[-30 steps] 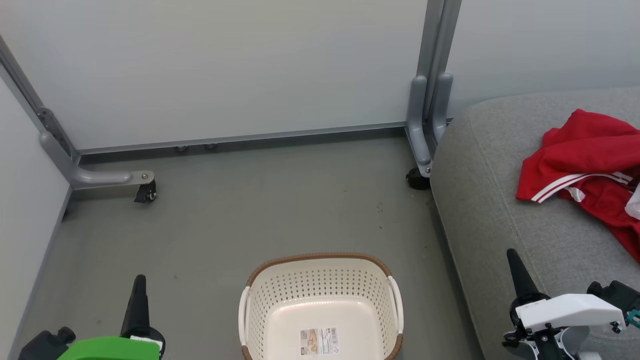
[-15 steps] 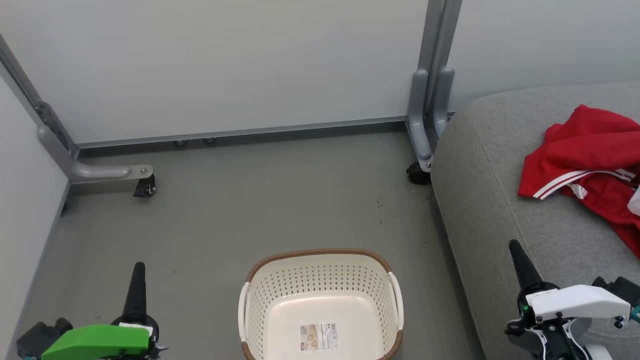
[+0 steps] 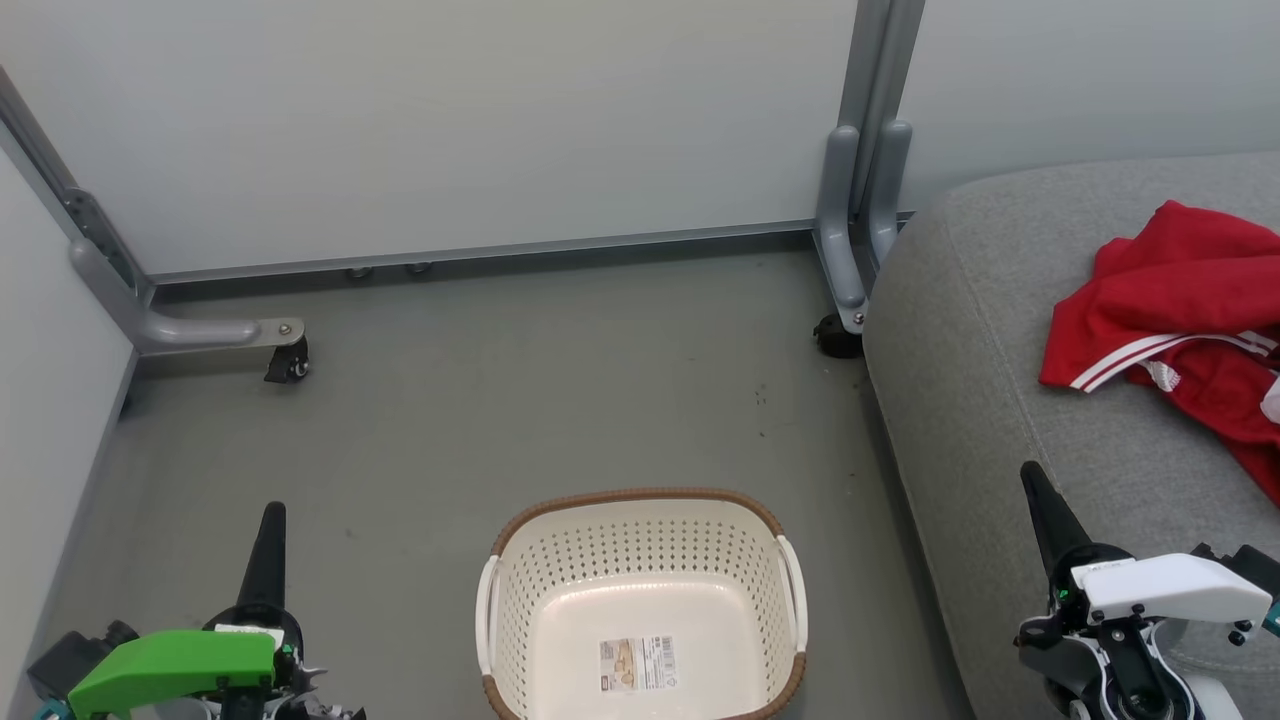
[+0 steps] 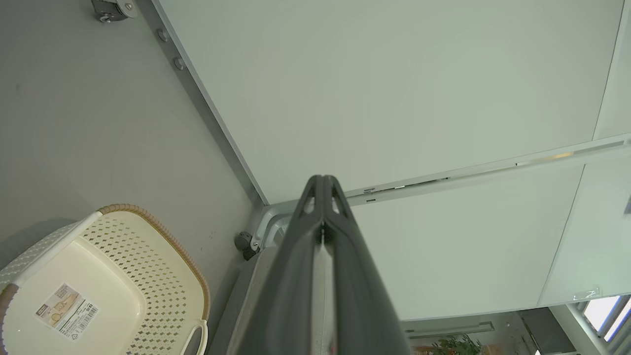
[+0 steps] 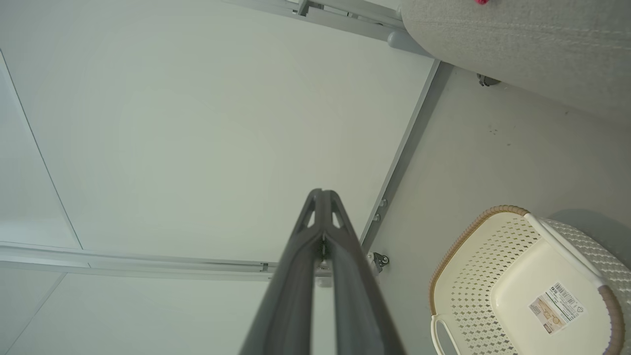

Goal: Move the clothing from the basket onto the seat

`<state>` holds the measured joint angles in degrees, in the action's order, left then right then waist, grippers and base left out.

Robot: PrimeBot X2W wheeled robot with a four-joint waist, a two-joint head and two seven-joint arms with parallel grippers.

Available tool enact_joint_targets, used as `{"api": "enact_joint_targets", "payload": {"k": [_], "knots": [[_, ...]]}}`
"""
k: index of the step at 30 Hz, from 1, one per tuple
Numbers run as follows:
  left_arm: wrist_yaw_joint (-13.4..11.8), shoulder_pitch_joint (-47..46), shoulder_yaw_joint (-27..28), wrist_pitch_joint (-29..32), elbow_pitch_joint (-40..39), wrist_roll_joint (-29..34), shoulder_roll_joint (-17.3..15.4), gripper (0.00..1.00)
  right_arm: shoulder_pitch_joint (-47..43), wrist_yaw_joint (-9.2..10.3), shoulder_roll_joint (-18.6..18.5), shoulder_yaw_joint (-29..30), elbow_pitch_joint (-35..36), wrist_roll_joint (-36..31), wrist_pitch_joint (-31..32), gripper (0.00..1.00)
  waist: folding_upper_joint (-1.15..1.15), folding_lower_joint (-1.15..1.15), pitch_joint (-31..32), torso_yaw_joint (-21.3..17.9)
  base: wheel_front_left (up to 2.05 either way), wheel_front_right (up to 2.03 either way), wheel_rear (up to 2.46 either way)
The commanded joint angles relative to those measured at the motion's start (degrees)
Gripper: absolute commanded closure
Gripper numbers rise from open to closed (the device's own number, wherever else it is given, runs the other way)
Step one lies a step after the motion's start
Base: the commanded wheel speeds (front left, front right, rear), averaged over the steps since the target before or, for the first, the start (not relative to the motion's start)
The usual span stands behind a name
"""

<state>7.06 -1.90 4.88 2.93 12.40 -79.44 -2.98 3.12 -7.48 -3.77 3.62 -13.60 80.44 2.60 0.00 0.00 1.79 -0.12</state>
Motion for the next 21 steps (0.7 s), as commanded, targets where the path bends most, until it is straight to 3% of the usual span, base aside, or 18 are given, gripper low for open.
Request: {"api": "enact_joint_targets", "payload": {"k": [1,21], "knots": [[0.2,-1.5,0.2,0.2,0.0,-1.4,-0.5,1.00,1.3,-0.03,0.1,0.4,0.1,1.3,0.4,1.00,0.00,0.00,-0.1,0.0,0.00,0.00,0.00],[0.5,-4.0,1.1,2.5,1.3,-10.0,-0.4,1.00,2.9,-0.02,0.3,1.9,-0.3,9.5,2.7,1.00,0.00,0.00,-1.4,0.1,0.00,0.00,0.00]]}}
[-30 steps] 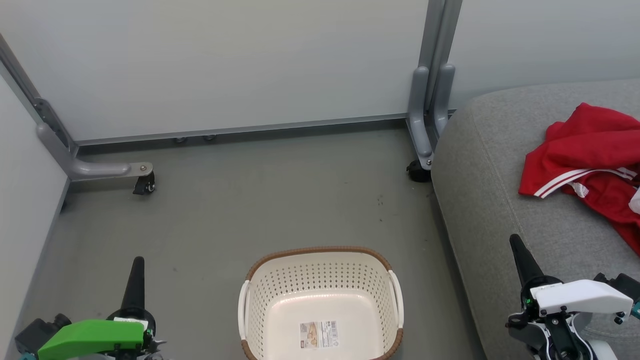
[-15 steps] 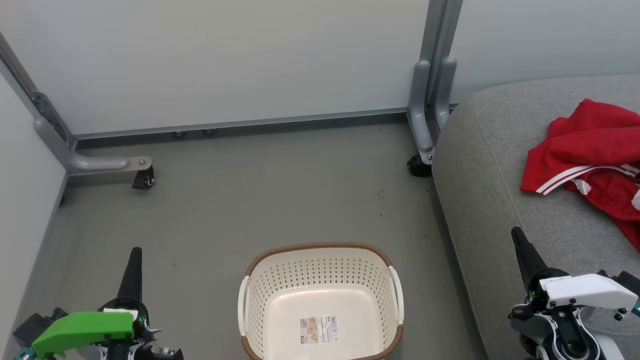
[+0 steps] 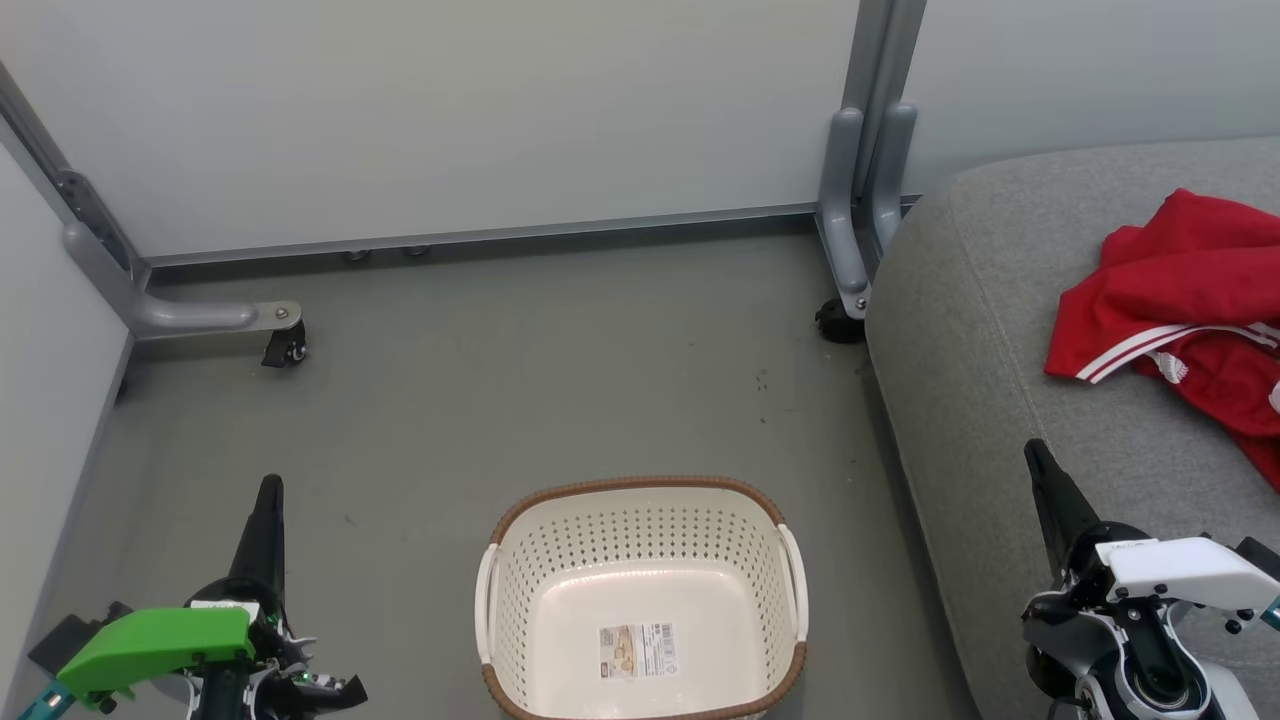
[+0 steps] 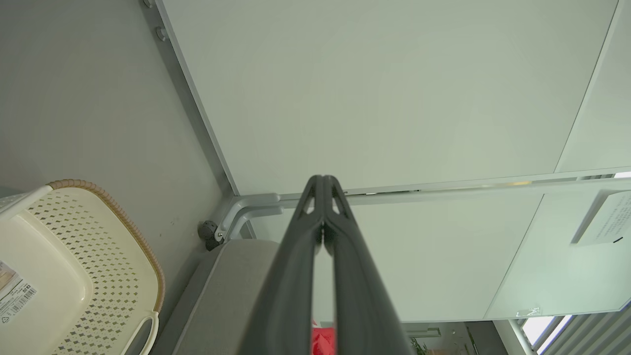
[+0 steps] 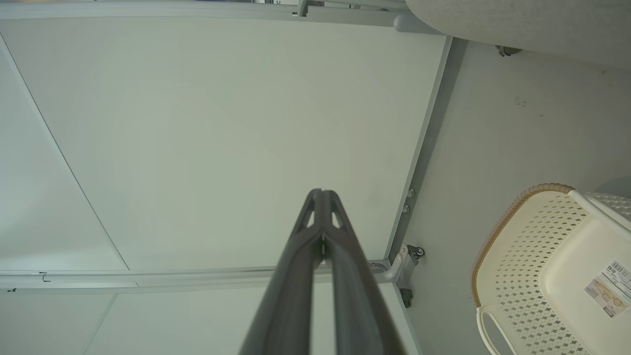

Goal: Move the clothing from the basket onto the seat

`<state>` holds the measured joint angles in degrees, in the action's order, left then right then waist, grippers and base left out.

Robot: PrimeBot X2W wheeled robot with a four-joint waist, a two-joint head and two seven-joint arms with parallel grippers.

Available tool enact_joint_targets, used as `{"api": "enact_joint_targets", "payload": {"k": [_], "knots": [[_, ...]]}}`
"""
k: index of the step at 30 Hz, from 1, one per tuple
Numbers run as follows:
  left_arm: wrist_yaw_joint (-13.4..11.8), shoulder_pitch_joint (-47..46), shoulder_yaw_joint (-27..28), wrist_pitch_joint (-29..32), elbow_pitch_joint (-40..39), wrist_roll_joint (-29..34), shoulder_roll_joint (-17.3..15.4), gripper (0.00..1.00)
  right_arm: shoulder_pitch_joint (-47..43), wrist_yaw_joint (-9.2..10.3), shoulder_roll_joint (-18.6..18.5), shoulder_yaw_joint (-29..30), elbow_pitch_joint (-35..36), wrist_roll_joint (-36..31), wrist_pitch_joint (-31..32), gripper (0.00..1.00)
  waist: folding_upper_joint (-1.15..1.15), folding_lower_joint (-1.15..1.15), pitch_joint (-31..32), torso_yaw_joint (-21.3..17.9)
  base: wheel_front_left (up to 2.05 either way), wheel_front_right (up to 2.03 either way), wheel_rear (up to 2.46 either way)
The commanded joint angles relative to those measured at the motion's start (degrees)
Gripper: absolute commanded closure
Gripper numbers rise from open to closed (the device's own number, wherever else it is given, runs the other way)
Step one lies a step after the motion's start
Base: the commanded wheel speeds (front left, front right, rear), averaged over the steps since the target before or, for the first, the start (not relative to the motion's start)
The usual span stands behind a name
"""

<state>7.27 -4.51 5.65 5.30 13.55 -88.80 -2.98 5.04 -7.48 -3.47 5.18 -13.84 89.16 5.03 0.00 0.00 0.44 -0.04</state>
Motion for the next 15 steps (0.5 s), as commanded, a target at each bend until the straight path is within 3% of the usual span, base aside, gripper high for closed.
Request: {"api": "enact_joint_targets", "payload": {"k": [1,15], "knots": [[0.3,-1.5,0.3,0.3,0.2,-1.1,-0.4,1.00,1.1,-0.02,0.0,0.4,-0.1,1.1,0.4,1.00,0.00,0.00,-0.1,0.0,0.00,0.00,0.00],[0.4,-2.1,0.6,1.1,0.6,-4.0,-0.4,1.00,1.4,-0.02,0.1,0.9,-0.2,3.8,1.3,1.00,0.00,0.00,-0.6,0.0,0.00,0.00,0.00]]}}
